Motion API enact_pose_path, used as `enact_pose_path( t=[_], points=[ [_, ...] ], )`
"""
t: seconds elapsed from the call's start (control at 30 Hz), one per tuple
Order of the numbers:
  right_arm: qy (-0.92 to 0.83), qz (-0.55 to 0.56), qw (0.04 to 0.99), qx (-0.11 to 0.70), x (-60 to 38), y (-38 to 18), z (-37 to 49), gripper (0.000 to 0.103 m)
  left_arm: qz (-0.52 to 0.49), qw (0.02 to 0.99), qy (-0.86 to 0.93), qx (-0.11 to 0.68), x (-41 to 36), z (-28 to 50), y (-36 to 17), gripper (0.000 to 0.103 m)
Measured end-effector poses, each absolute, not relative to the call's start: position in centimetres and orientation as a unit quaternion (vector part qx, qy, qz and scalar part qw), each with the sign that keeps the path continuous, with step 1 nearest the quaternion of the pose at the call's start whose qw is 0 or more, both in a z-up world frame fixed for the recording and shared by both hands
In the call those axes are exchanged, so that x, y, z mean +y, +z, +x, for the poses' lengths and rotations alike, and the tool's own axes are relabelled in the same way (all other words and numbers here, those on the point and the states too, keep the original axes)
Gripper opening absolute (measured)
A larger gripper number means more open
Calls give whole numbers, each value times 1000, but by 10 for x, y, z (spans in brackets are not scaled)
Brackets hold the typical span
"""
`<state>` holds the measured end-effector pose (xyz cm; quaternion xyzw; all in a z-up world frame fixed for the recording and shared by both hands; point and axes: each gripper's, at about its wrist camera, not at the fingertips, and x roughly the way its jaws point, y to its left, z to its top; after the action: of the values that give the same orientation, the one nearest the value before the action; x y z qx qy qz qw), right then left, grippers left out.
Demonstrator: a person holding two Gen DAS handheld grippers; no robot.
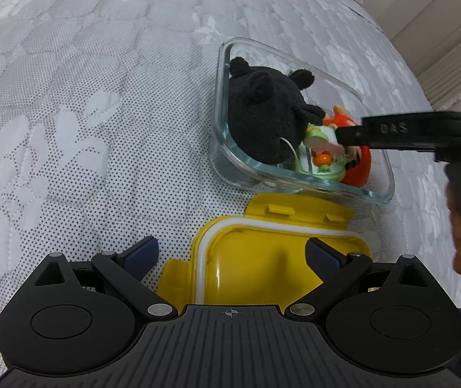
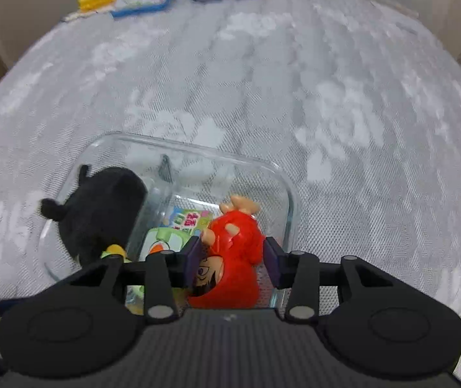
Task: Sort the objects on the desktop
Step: 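Push the red daruma doll deeper into the container with the right gripper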
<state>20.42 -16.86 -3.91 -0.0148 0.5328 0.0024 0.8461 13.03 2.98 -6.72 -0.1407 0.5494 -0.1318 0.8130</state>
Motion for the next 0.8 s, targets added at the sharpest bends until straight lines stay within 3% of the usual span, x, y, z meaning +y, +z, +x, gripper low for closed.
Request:
enact_pose_path(
  t=[0.1,0.17,0.33,0.4,0.63,0.8],
  points=[
    [-1,-2,846,533,-173,-40,211,42,-139,812,-131,551,29,132,-69,100],
    [3,-11,852,524,-172,-36,209,26,-138,812,-132,551,28,132,-70,100],
    [9,-76,873,481,-157,-17,192,21,-141,813,-132,550,28,131,-68,100],
    [13,-99,873,477,-148,-13,188,14,-141,813,-132,549,28,130,-68,100],
    [11,-82,857,508,-146,-13,191,14,-146,812,-132,549,30,127,-68,100],
    [103,-83,859,495,-140,8,176,21,-147,812,-132,550,30,127,-67,100]
  ],
)
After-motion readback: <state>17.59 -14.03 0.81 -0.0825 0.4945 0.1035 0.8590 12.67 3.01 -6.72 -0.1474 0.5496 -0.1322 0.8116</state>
